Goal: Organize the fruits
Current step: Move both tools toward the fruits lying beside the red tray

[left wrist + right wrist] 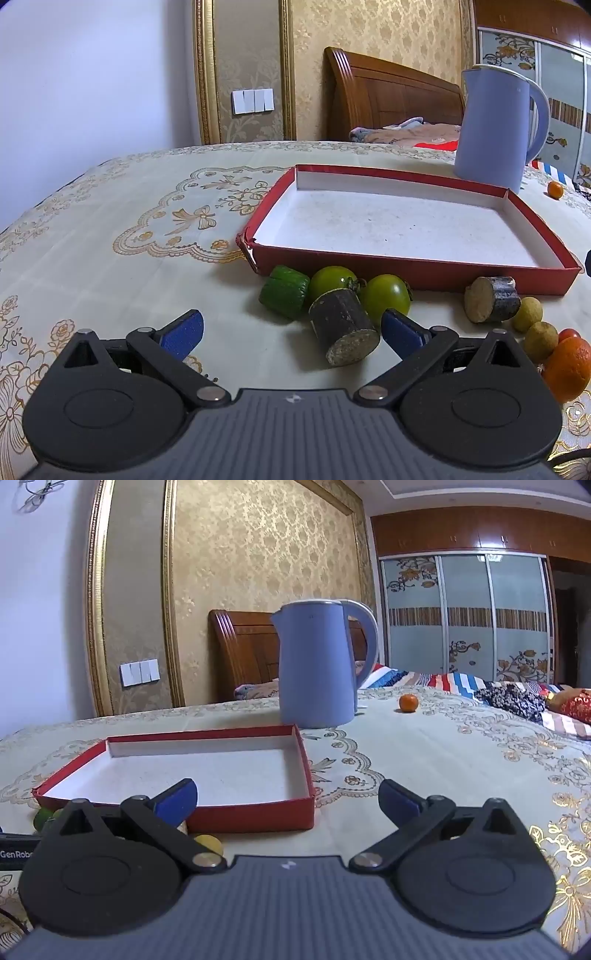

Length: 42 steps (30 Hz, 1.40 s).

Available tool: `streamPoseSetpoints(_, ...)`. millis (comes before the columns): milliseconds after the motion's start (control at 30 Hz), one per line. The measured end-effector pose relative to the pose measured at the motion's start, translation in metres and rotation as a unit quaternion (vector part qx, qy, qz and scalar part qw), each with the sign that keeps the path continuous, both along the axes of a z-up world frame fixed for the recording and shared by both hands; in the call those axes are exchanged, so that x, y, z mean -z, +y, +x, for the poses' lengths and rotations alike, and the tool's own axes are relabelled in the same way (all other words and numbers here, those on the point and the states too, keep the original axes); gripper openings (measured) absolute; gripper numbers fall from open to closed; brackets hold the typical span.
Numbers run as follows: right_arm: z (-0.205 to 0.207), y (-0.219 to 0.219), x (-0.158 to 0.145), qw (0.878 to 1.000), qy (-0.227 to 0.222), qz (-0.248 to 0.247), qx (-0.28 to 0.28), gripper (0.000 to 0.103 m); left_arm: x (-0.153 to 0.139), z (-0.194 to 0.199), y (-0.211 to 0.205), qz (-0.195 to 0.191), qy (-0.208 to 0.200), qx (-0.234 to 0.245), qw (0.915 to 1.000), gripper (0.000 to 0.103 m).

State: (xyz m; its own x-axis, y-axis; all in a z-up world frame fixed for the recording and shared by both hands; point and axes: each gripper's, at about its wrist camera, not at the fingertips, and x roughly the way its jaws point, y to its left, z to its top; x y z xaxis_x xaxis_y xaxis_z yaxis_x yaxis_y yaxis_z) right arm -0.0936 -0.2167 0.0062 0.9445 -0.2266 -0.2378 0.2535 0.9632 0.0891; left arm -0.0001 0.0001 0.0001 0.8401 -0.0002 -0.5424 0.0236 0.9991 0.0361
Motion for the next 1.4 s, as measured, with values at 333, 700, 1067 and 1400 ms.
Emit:
streamPoseSetpoints(333,0.002,-0.004,0.002,1.0,0.011,0.008,0.0,0.103,0.0,-0.001,0.0,0.0,-0.001,0.0,1.0,0.103)
streamPoseSetpoints(700,0.007,-0.006,0.003,1.0,0.021,0.019,0.0,0.103,-0.001,-0.001,0.0,0.0,-0.005,0.001,1.0,0.103)
streamPoseSetpoints(1067,0.008,-0.006,0.003,0.999,0.024,0.021,0.0,0.103,0.004,0.001,0.001,0.0,-0.005,-0.005,1.0,0.103)
streamPoseSetpoints(1400,0.006,-0.019,-0.002,0.995,0.058,0.056,-0.063,0.103,-0.003,-0.009,0.009,-0.001,-0.001,0.02,0.9998,0.103)
